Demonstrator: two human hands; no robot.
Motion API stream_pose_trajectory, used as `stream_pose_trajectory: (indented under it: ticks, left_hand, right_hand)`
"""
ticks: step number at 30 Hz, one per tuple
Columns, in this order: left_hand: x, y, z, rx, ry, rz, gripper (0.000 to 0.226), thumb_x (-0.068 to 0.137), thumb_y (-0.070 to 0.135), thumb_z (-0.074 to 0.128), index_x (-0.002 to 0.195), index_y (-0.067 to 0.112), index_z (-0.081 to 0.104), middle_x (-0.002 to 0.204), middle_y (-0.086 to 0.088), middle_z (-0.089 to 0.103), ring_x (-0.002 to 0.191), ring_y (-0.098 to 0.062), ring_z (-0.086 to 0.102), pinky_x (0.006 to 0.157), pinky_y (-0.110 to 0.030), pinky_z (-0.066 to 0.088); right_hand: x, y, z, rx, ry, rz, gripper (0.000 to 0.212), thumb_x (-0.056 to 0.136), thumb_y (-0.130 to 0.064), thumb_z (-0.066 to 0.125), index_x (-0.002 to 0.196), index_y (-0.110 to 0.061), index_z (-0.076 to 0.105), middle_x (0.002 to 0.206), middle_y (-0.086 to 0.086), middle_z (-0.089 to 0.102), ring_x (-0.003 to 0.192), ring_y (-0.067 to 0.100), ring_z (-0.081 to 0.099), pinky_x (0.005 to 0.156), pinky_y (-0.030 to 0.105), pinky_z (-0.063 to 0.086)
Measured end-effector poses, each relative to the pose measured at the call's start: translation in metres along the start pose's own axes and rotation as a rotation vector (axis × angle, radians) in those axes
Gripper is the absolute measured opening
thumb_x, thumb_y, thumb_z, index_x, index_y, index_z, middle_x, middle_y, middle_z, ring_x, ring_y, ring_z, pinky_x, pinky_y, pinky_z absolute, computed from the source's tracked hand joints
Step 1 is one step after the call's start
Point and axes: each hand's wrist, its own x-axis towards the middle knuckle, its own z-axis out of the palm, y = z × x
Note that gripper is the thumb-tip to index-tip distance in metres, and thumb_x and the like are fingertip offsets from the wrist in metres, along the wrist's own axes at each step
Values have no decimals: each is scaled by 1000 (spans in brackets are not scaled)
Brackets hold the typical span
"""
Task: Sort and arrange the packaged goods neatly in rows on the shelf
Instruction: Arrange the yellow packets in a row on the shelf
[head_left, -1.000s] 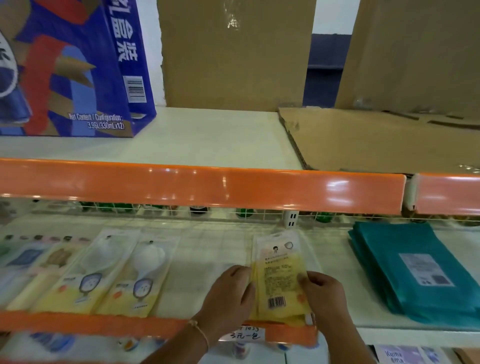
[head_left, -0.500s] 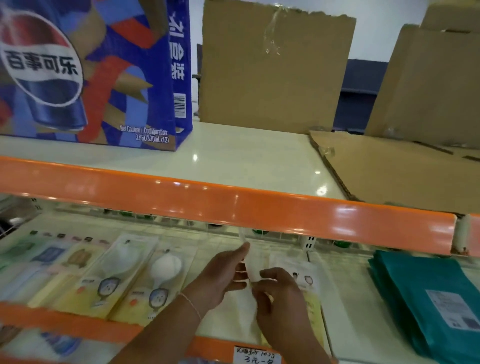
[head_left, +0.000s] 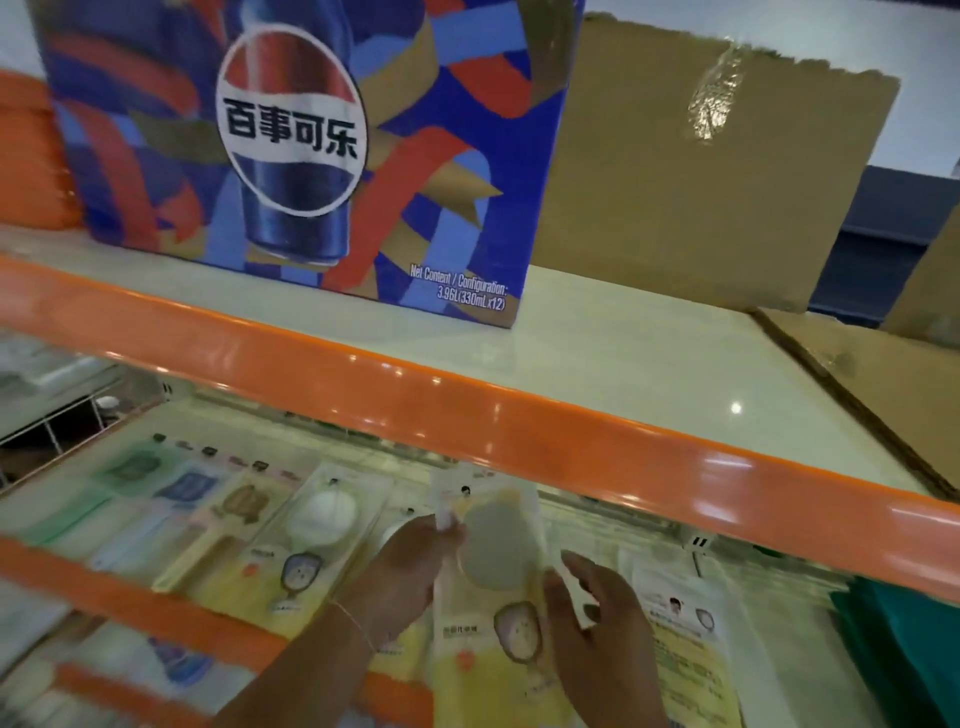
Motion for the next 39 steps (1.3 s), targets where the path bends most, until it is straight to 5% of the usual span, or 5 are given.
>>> stream_pose_trajectory:
  ticks: [5, 12, 20, 27, 39]
  left_hand:
    - [6, -10, -22, -27, -108, -81, 22, 99, 8, 50, 113, -3, 64, 102, -21, 71, 96, -37, 68, 70, -38, 55]
    - [13, -38, -44, 499, 25, 229, 32, 97, 39, 48, 126, 26, 53, 97, 7, 66, 82, -7, 63, 77, -23, 53]
    - [16, -94, -81, 1455, 67, 769, 41, 89, 42, 43, 114, 22, 69, 129, 1, 63, 128, -19, 52, 107, -35, 36]
    - [28, -108, -84, 1487, 92, 817, 39, 89, 38, 48, 111, 14, 69, 132, -9, 60, 133, -28, 46, 110, -47, 35]
    - [29, -111, -84, 1462, 83, 882, 39, 87, 35, 46, 107, 11, 69, 122, -9, 64, 127, -29, 52, 108, -46, 39]
  right_hand:
    - [11, 1, 11, 317, -391, 383, 37, 91, -45, 60, 88, -10, 71, 60, 1, 53, 53, 16, 49, 55, 32, 38]
    - [7, 26, 41, 178, -88, 486, 43, 91, -23, 64, 50, -17, 53, 49, 3, 46, 52, 17, 41, 59, 28, 31]
    - [15, 29, 61, -7, -30, 560, 37, 99, -25, 50, 67, -7, 57, 62, 9, 57, 57, 21, 51, 51, 27, 33]
    - [3, 30, 83, -471, -72, 429, 73, 81, -58, 58, 142, -22, 43, 131, 8, 53, 116, 29, 52, 95, 36, 45]
    - [-6, 31, 103, -599, -137, 171, 68, 72, -69, 37, 121, -31, 65, 141, 6, 48, 122, 33, 48, 94, 44, 43]
